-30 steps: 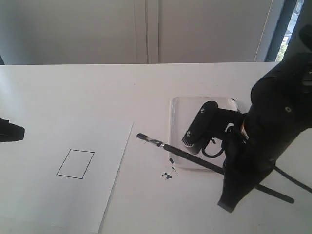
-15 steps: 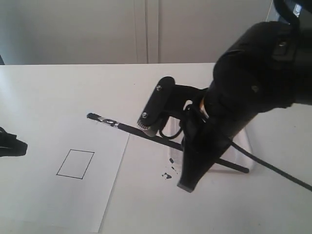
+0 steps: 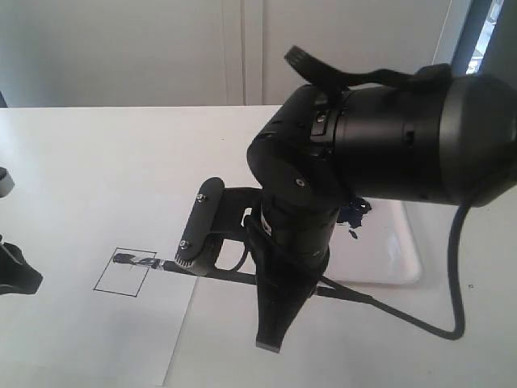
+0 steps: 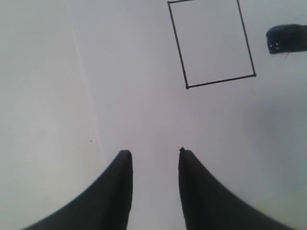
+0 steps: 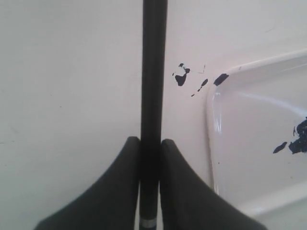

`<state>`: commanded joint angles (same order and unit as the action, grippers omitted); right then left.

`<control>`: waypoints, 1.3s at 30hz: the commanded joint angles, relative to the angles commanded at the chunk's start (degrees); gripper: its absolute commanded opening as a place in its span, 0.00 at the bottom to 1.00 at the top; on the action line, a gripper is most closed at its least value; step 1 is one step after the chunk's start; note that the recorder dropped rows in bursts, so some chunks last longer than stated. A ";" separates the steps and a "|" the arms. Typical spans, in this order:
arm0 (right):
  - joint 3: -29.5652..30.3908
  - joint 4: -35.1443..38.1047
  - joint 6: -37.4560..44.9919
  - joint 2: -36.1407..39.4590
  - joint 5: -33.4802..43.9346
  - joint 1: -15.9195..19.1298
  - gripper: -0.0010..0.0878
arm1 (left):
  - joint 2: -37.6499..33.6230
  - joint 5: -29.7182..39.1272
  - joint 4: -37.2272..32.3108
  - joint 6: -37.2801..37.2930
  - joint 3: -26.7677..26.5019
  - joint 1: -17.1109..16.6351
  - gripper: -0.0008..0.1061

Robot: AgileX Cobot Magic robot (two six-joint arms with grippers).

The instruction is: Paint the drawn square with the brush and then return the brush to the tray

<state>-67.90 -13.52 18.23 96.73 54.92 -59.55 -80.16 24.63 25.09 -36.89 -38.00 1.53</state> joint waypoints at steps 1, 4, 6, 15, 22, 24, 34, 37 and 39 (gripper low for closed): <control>0.00 -0.36 0.09 0.00 -0.12 -0.13 0.01 | -0.43 0.29 -0.70 0.44 0.00 1.00 0.37; 0.00 -2.48 0.09 0.00 0.11 -0.41 0.01 | -1.86 0.39 -6.29 4.02 0.00 3.93 0.37; 0.00 -2.48 0.09 0.00 -0.14 -0.41 0.01 | -2.66 0.39 -10.94 8.51 0.00 5.29 0.37; 0.00 -1.97 1.10 0.00 -1.18 -0.41 0.01 | -4.40 -1.13 -15.20 13.10 0.21 7.22 0.37; 0.00 -3.04 1.34 0.00 -2.01 -0.41 0.01 | -8.39 -1.52 -14.87 13.22 0.21 7.22 0.37; 0.00 -3.04 1.80 0.14 -2.36 -0.41 0.01 | -9.52 -1.67 -14.61 13.22 0.21 7.22 0.37; 0.00 -4.59 2.32 4.85 -5.78 -0.77 0.01 | -10.18 -1.90 -14.06 13.22 0.21 7.22 0.37; -0.51 -6.82 2.32 5.14 -6.77 -2.19 0.01 | -10.18 -2.01 -14.06 13.22 0.21 7.22 0.37; -1.97 -12.11 -1.19 6.73 -5.34 -3.34 0.01 | -10.18 -2.13 -14.06 13.22 0.21 7.22 0.37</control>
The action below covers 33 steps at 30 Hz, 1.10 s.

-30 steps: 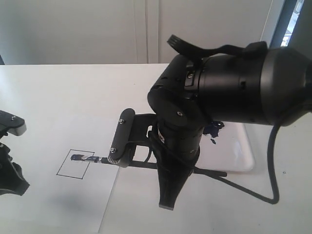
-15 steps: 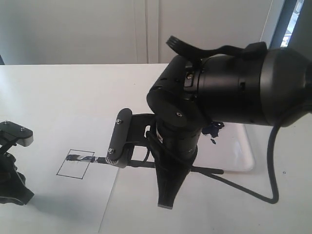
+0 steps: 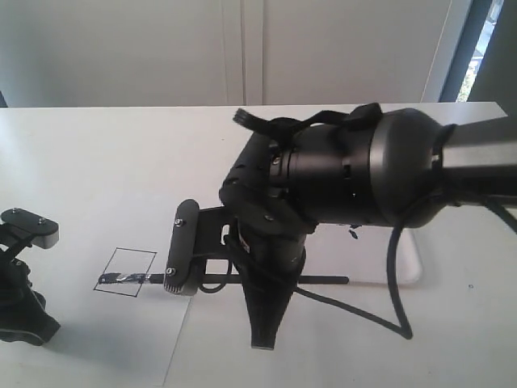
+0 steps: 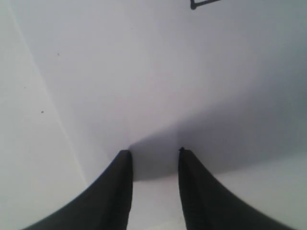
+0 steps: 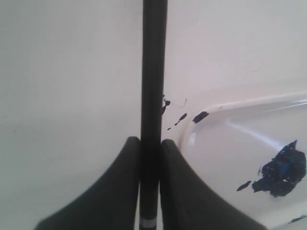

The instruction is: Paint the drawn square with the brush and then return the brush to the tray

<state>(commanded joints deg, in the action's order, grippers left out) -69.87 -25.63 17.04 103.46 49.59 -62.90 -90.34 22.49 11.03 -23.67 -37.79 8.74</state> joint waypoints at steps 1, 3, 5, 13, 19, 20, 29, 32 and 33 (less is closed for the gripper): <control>-0.99 -2.81 -0.95 1.28 1.43 -0.65 0.01 | 0.00 0.11 0.00 0.00 0.00 0.00 0.37; -1.76 -3.87 -1.59 2.39 1.61 -1.37 0.01 | 0.00 0.11 0.00 0.00 0.00 0.00 0.37; -2.40 -3.84 -2.36 2.39 0.87 -1.50 0.01 | 0.00 0.11 0.00 0.00 0.00 0.00 0.37; -2.78 -10.56 -4.82 2.66 1.92 -3.38 0.01 | 0.00 -0.23 0.24 0.00 0.00 0.00 0.37; -2.78 -13.26 -5.25 4.12 3.52 -4.73 0.01 | 0.00 -0.10 0.41 0.00 0.00 0.00 0.37; -2.78 -13.80 -5.36 4.37 3.53 -5.09 0.01 | 0.00 -0.10 0.41 0.00 0.00 0.00 0.37; -2.78 -18.14 -8.53 5.27 4.50 -7.33 0.01 | 0.00 0.00 0.41 0.00 0.00 0.00 0.37; -2.78 -18.14 -8.53 5.27 4.62 -7.33 0.01 | 0.00 0.13 0.41 0.00 0.00 0.00 0.37; -2.78 -18.24 -8.53 5.27 4.73 -7.33 0.01 | 0.00 0.13 0.41 0.00 0.00 0.00 0.37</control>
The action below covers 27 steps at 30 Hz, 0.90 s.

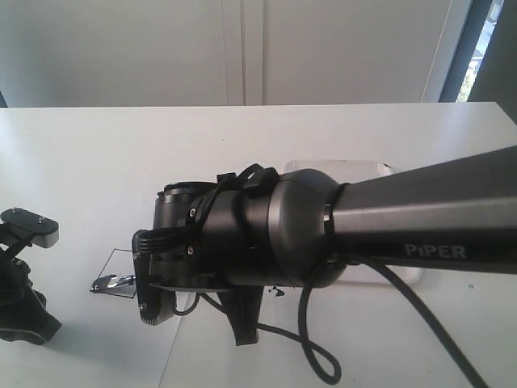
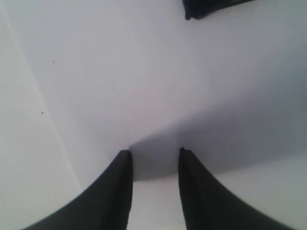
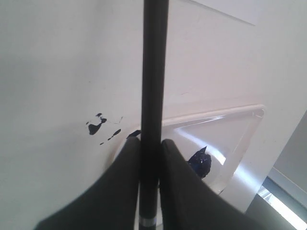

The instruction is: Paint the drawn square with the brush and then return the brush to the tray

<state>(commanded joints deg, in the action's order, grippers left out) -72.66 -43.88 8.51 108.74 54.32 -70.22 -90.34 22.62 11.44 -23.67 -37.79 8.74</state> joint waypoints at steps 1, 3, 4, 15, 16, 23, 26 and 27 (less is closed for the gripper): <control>0.00 -0.22 0.00 0.00 0.00 0.00 0.01 | 0.00 0.00 0.00 0.00 0.00 0.00 0.37; 0.00 -0.80 -0.74 0.00 0.12 0.00 0.01 | 0.00 0.00 0.00 0.00 0.00 0.00 0.37; 0.00 -1.44 -1.40 0.00 0.28 0.00 0.01 | 0.00 0.00 0.00 0.00 0.00 0.00 0.37; 0.00 -3.18 -2.32 0.00 1.14 0.00 0.01 | 0.00 -0.23 0.94 -0.10 0.00 0.10 0.37; 0.00 -3.18 -2.32 0.00 1.14 0.00 0.01 | 0.00 -0.23 0.94 -0.24 0.00 0.26 0.37; 0.00 -3.07 -2.32 0.00 1.51 0.00 0.01 | -0.57 -1.06 -0.23 -0.24 0.00 2.03 0.37; 0.00 -3.07 -2.32 0.00 1.51 0.00 0.01 | -1.05 -1.06 -0.49 -0.12 0.00 2.03 0.37; 0.00 -3.07 -2.32 0.00 1.67 0.00 0.01 | -1.41 -1.06 -0.49 0.00 0.00 2.03 0.37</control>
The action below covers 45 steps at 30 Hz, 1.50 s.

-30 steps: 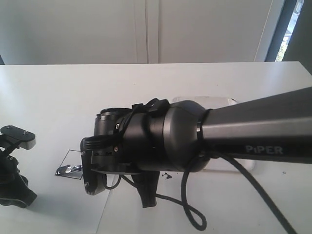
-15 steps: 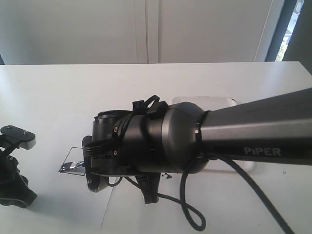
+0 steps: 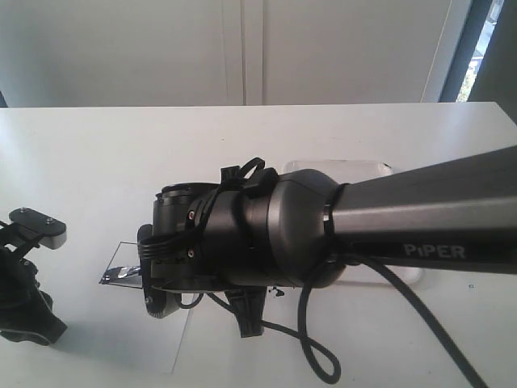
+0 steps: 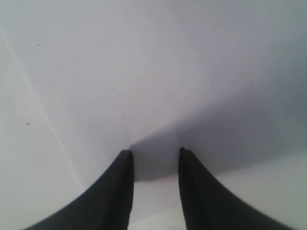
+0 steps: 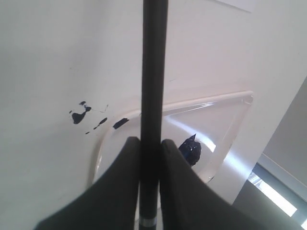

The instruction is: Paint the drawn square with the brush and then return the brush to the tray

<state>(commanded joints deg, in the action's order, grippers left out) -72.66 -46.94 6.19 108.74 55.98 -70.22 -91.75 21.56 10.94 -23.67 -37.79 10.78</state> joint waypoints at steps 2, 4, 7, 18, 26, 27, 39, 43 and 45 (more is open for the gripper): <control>0.00 0.00 0.00 0.00 0.00 0.00 0.01 | -0.68 0.23 0.00 0.29 0.00 0.00 0.37; 0.00 -0.23 -0.38 0.00 0.09 0.25 0.01 | -1.19 0.61 -0.12 0.29 0.00 0.00 0.37; 0.00 -0.54 -1.45 0.00 0.09 1.07 0.01 | -1.25 0.61 -0.12 0.38 0.00 0.00 0.37; -0.09 -1.07 -1.72 0.50 -1.90 2.93 0.01 | -1.24 0.61 -0.32 0.38 0.00 0.00 0.37; -0.09 2.39 -1.17 0.78 -2.26 2.69 0.01 | -1.24 0.61 -0.77 0.38 0.00 0.00 0.37; -0.09 2.67 -1.03 0.78 -2.25 2.58 0.01 | -1.24 0.61 -0.77 0.38 0.00 0.00 0.37; -0.23 -0.33 -1.07 0.89 -3.22 2.27 0.01 | -1.24 0.98 -0.75 0.55 0.00 0.00 0.37; -1.00 -1.12 -1.45 1.73 -3.22 2.27 0.01 | -1.24 1.09 -0.75 0.55 0.00 0.00 0.37; -1.72 -1.10 -1.45 2.61 -3.22 2.27 0.01 | -1.24 1.19 -0.75 0.55 0.00 0.00 0.37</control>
<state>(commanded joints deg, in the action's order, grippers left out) -74.38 -48.04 4.74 111.35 52.76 -67.95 -92.99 22.75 10.19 -23.12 -37.79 10.78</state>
